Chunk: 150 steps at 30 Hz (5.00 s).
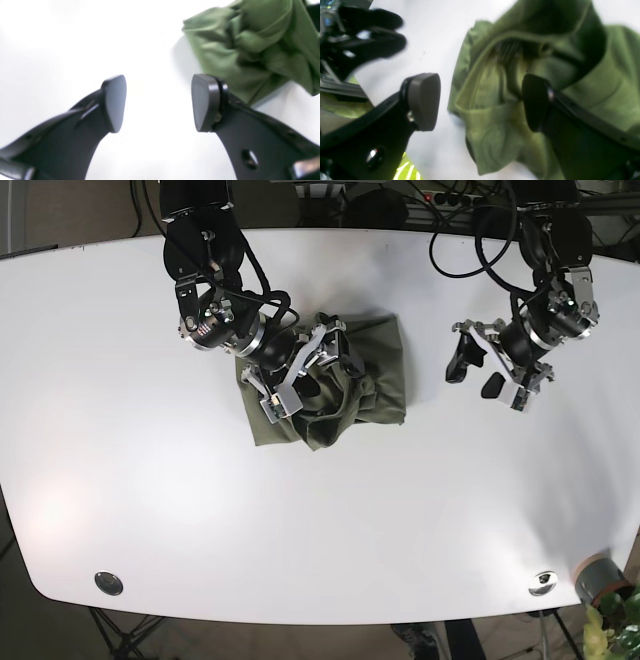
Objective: Fold the T-shirt properly
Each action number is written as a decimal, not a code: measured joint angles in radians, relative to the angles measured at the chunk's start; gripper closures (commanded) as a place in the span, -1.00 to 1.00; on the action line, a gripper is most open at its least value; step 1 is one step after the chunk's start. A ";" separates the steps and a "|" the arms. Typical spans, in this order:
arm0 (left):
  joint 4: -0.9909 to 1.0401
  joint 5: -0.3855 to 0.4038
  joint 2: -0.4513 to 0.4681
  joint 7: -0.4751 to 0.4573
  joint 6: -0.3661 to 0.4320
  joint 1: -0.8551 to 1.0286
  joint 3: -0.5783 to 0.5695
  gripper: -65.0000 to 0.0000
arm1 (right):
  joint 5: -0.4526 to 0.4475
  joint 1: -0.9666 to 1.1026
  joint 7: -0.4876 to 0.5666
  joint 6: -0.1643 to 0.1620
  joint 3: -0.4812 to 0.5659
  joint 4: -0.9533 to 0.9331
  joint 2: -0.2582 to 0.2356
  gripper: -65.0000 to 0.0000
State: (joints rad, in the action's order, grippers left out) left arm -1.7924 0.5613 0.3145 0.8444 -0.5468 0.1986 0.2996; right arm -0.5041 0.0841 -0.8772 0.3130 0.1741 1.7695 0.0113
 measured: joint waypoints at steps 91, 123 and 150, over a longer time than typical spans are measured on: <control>-0.079 0.004 0.030 -0.010 0.007 -0.023 -0.159 -0.18 | -0.023 -0.370 0.176 -0.182 0.181 -0.237 0.022 -0.12; 0.022 -0.119 -0.116 -0.005 0.074 0.014 -0.422 0.70 | -0.008 -0.332 0.285 -0.175 -0.011 -0.568 -0.164 0.68; 0.290 -0.121 -0.041 -0.014 0.073 -0.214 -0.370 0.69 | 0.031 -0.218 0.345 -0.103 -0.016 -0.510 -0.187 0.69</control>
State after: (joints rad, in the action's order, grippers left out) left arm -1.5028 0.4404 0.2733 0.8307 -0.4736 -0.0151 -0.0700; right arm -0.4732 -0.1337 -0.5323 0.2100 0.1577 1.2598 -0.1753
